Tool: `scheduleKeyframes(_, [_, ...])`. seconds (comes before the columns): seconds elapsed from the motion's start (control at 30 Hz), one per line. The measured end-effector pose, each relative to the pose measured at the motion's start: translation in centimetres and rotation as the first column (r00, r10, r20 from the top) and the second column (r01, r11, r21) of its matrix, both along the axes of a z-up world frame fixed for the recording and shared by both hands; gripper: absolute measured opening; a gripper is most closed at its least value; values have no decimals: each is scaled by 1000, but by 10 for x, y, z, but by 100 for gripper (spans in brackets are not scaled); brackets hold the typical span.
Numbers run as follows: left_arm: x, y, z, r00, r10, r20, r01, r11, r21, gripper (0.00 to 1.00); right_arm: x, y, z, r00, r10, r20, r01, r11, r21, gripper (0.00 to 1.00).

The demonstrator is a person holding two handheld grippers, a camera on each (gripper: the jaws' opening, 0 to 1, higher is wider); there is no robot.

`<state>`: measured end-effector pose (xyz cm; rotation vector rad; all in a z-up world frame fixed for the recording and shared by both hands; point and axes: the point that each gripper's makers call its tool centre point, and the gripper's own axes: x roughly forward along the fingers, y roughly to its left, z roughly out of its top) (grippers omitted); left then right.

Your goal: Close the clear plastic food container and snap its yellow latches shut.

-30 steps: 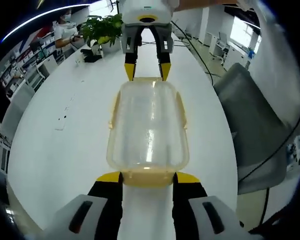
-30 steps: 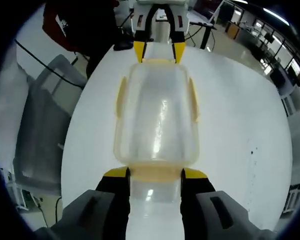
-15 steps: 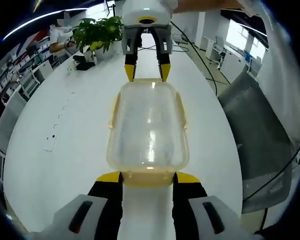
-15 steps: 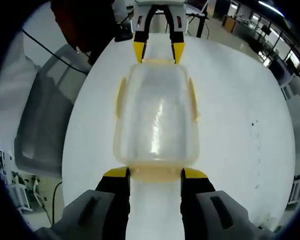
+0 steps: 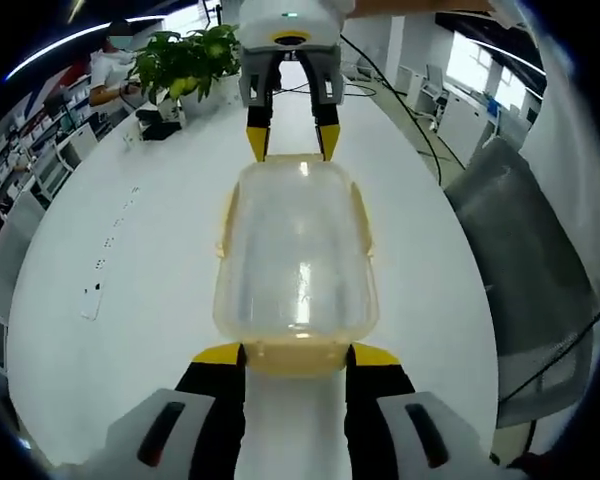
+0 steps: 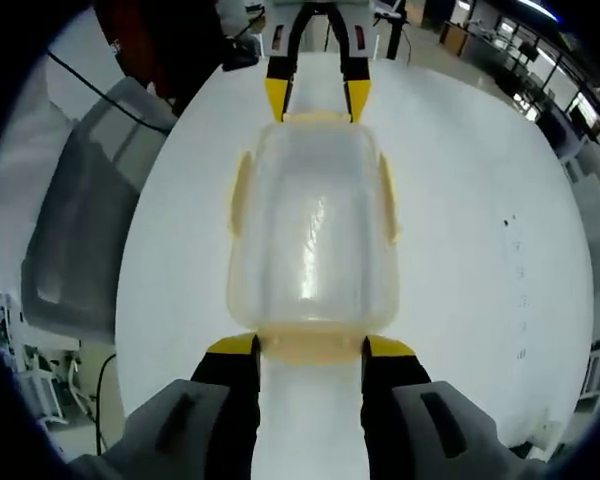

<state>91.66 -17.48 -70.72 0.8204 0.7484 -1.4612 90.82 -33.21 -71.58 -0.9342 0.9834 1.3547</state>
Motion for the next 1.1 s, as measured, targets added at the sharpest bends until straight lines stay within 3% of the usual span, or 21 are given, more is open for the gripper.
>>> scheduleKeyframes(0.5, [5,2,-12,1000,-22,13,21,999,40,33,-4,-1,-12,1000,0,-6,0,1000,-15,36])
scheduleKeyframes(1.1, [6,6,-16,1000,-22,21,21,999,45,33,-5,2,-10,1000,9,-5,-9,1000,-16,36])
